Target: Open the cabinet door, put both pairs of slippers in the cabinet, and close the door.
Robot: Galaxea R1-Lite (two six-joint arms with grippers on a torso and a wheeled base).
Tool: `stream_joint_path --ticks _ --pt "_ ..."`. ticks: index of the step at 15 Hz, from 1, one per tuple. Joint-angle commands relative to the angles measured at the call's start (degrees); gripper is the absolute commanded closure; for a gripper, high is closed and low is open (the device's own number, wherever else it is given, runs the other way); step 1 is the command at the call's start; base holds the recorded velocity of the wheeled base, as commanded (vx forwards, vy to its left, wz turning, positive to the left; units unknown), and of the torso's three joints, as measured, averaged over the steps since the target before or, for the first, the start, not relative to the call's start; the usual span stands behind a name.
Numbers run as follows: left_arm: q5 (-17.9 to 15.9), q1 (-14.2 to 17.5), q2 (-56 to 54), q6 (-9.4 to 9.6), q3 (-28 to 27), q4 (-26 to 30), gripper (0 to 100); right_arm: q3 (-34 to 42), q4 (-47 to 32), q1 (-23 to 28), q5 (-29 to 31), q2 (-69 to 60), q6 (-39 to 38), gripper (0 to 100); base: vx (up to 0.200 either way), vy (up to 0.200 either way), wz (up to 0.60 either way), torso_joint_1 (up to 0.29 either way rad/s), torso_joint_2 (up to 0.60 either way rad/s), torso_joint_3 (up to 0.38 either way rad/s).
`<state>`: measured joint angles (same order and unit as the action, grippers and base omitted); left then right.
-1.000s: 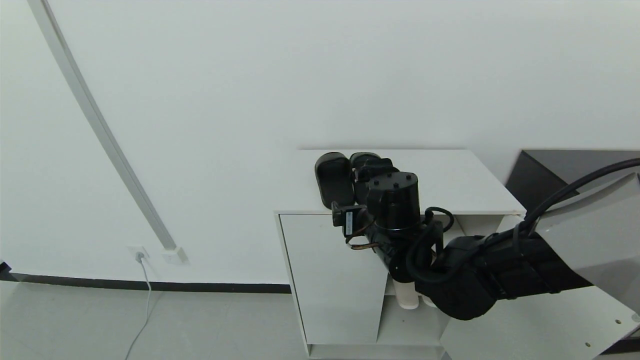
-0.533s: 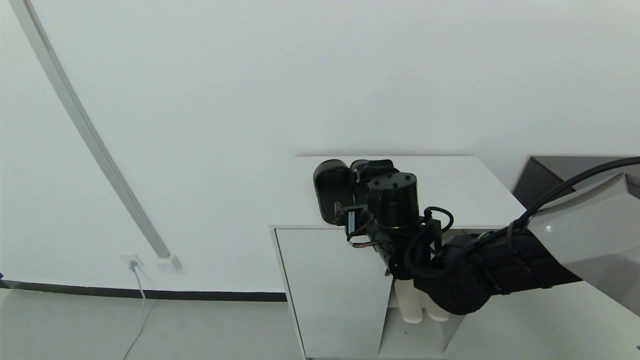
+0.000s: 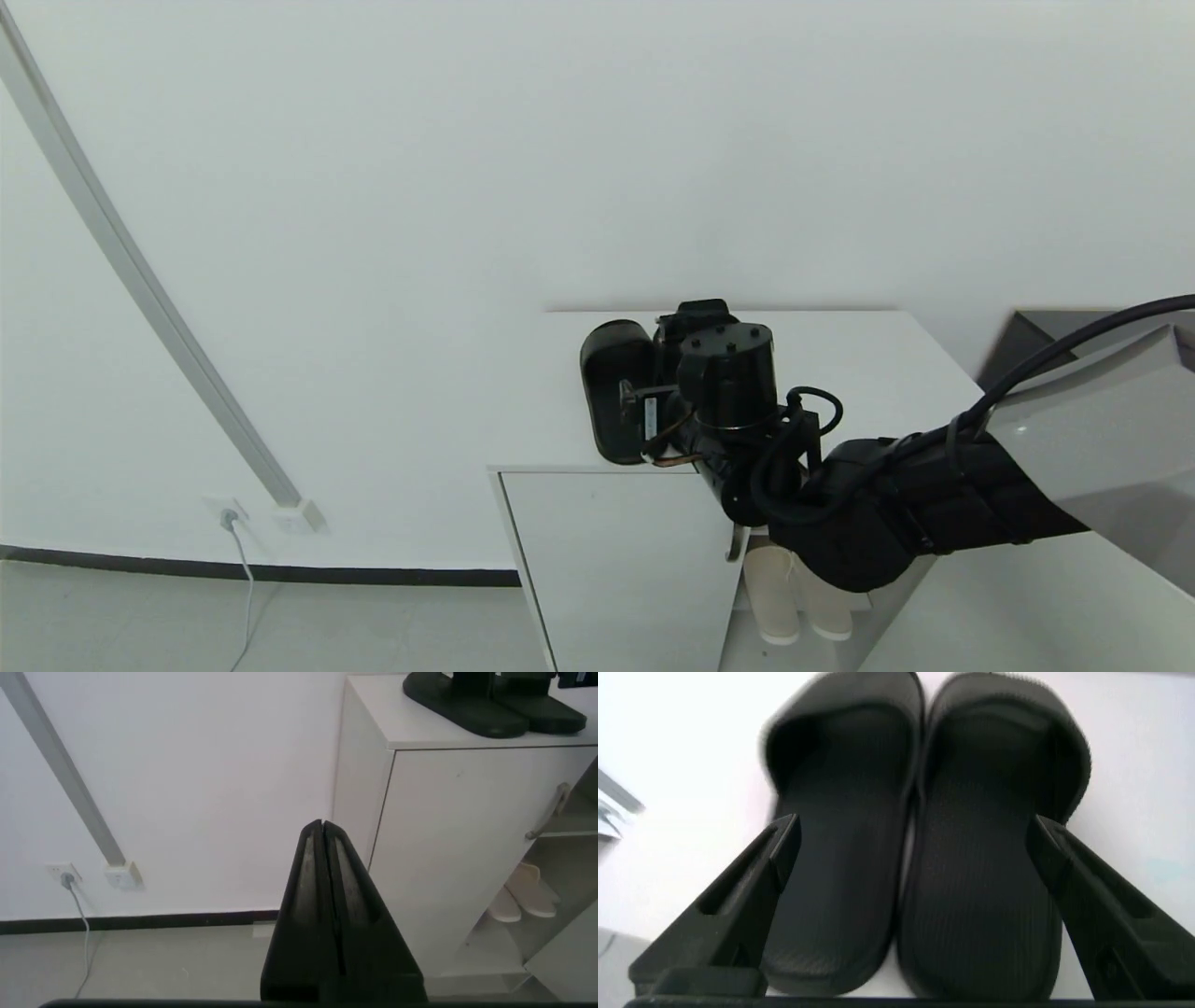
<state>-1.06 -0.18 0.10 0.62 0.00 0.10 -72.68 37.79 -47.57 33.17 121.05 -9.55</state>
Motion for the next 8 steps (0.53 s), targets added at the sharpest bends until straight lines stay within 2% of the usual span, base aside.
stream_joint_path --ticks 1,8 --pt "0.01 0.01 -0.01 -0.01 0.00 -0.01 100 -1.85 -0.09 0.37 -0.21 1.55 0.05 0 0.000 0.000 0.00 0.000 0.00 0.000" --pt "0.01 0.01 -0.01 -0.09 0.00 -0.01 100 -13.54 -9.31 3.89 -1.79 7.18 0.05 0 0.000 0.000 0.00 0.000 0.00 0.000"
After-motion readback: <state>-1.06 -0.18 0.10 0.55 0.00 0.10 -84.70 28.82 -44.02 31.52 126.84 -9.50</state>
